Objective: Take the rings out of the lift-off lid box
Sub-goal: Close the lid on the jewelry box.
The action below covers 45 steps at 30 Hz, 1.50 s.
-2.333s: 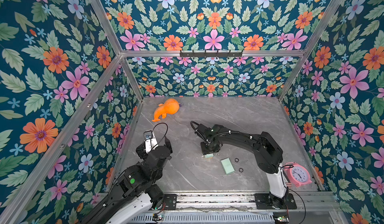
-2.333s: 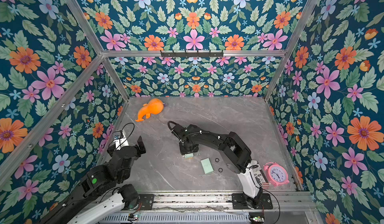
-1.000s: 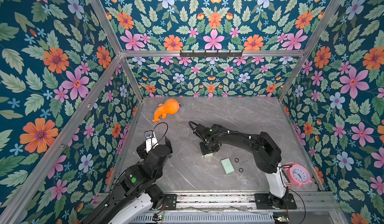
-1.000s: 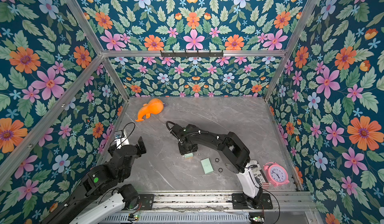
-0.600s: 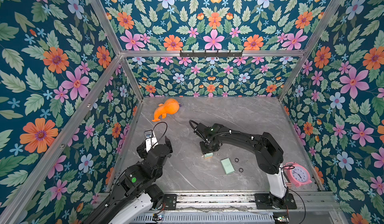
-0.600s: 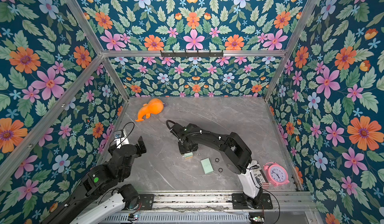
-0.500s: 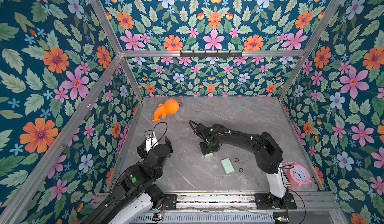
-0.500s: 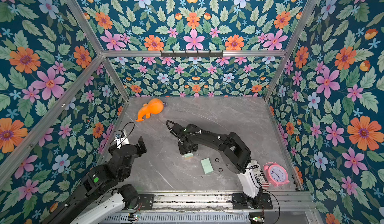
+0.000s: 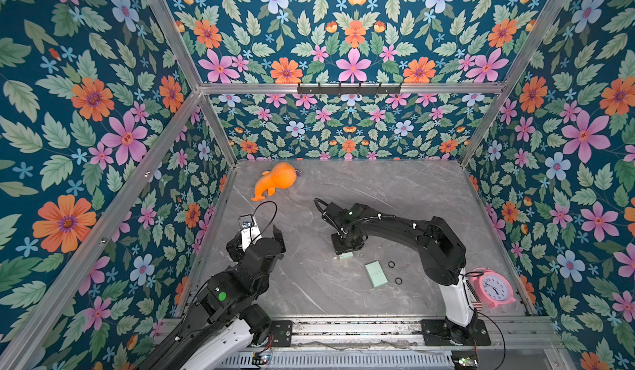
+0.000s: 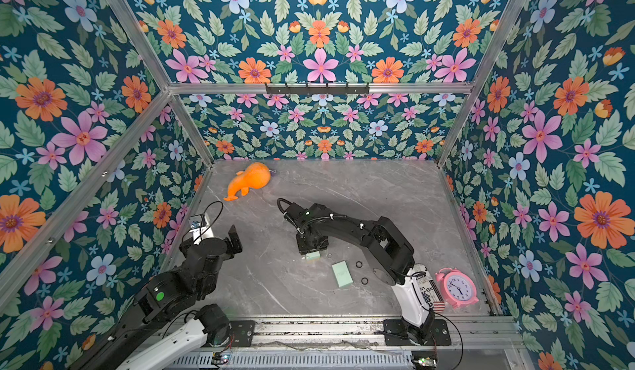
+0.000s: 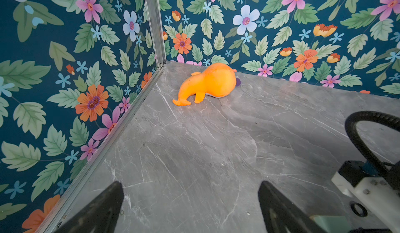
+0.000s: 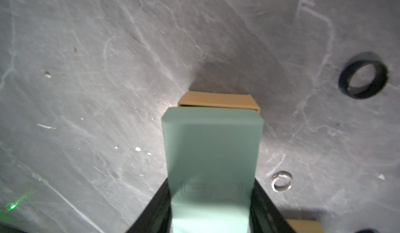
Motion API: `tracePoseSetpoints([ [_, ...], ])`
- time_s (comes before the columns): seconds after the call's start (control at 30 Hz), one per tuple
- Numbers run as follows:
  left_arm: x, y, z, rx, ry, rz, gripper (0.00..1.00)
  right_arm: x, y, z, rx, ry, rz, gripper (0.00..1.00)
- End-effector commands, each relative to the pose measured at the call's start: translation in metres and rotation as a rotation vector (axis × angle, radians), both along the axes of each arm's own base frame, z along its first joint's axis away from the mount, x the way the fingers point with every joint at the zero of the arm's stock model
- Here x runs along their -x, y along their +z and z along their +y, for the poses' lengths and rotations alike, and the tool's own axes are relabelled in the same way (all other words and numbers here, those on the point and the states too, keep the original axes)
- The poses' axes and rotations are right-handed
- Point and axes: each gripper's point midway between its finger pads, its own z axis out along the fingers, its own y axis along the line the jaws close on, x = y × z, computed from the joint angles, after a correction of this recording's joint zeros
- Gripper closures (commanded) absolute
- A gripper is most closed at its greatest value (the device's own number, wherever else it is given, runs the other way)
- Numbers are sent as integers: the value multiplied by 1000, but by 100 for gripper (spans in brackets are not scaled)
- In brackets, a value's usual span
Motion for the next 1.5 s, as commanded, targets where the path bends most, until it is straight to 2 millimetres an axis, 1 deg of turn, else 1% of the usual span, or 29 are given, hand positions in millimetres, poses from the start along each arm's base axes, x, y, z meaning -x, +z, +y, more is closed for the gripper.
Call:
tracePoseSetpoints([
  [0.0,-1,2,-1,0,-1,-7,1,-1,7,-5,22,1,-17,56],
  [0.1,-1,2,0,-2,0,-7,1,-2,8,-6,27,1,-24,57],
  [0.63,-2,2,0,0,1,-6,1,-4,-4,-5,45,11,-6,56],
  [0.93,-2,2,0,0,1,-7,1,-2,-3,-6,41,14,-2,56],
  [1.17,-2,2,1,-2,2,-6,1,-3,3,-5,66,32,-40,56],
  [1.47,-2,2,1,0,3,-7,0,-2,-2,-5,73,38,-32,56],
])
